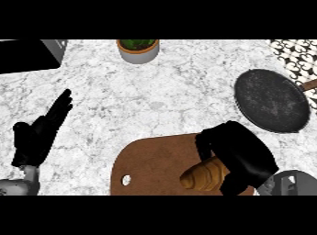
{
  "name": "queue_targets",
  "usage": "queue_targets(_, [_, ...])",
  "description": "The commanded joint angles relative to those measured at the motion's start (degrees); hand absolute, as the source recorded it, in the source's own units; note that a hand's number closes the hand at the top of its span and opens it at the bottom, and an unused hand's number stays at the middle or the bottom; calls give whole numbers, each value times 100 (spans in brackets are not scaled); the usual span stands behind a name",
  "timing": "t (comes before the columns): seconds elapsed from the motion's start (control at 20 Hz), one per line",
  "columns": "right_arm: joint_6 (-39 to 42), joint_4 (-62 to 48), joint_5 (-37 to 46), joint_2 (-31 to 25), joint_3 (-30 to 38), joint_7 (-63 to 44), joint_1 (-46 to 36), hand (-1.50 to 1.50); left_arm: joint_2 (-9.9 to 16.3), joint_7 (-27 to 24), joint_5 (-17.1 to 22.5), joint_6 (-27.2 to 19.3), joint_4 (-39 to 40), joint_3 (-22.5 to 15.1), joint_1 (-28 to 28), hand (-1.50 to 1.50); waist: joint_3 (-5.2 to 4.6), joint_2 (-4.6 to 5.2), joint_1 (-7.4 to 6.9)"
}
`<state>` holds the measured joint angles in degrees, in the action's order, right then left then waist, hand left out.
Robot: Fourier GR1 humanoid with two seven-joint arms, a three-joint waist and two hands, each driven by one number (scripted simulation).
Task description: Pick the croissant from the cutting board and place it in the pan
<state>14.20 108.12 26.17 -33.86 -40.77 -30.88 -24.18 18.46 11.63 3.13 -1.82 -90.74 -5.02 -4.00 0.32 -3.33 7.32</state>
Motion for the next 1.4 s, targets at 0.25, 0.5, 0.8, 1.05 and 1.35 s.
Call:
queue_targets(0.25, [-1632,2629,605,-1468,1057,1110,1829,150,132,-151,32,14,-199,184,244,0,12,161,43])
queue_targets(0.5, [-2547,2825,429,-1747,1895,1703,3508,150,56,-5,103,67,-398,115,85,0,12,237,-119])
queue_targets(0.8, [-3236,1626,-896,-1432,3106,3323,4384,150,-147,-138,-132,142,-202,-245,-48,0,-6,319,-458])
queue_targets(1.05, [-3078,81,-1569,-1260,3843,5041,4289,150,-274,-381,-295,208,-8,-358,-93,0,-22,343,-661])
queue_targets(1.35, [-2934,-1984,-1353,-854,4053,5391,2656,150,-335,175,-225,267,41,-204,-757,0,-26,356,-796])
